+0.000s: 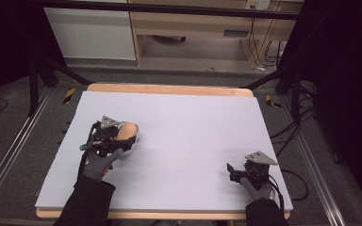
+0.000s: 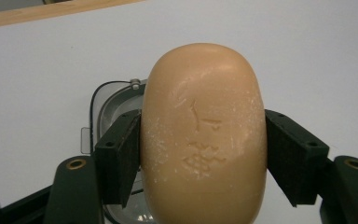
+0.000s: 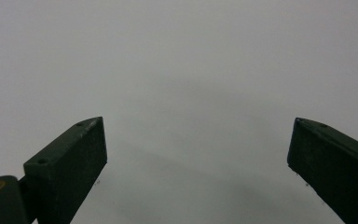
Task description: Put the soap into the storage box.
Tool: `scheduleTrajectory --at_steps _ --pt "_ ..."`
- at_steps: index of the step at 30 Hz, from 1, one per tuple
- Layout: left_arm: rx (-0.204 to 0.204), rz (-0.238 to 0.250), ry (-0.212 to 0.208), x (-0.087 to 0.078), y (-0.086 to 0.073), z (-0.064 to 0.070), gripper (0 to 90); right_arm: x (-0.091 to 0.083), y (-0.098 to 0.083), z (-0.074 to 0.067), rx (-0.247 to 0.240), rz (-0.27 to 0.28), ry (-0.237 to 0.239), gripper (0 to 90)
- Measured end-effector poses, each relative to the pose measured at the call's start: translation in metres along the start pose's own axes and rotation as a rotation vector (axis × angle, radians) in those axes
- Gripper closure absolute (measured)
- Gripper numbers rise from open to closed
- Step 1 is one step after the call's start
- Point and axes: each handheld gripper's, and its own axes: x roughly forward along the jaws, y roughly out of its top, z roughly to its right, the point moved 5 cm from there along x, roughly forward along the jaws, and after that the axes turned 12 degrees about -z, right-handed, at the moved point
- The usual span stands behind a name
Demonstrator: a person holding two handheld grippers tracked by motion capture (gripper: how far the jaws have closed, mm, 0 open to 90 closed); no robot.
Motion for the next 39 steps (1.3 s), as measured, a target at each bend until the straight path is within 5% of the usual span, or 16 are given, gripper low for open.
scheduleTrajectory --at_steps 19,39 --pt "-0.03 -0.04 0.032 0.022 0.0 -0.018 32.1 0.002 0.0 -0.001 0.001 -0.006 0.001 4.9" --pt "-0.034 -0.078 0.053 0.037 -0.006 -0.023 32.1 0.002 0.0 -0.001 -0.002 -0.008 0.003 4.8"
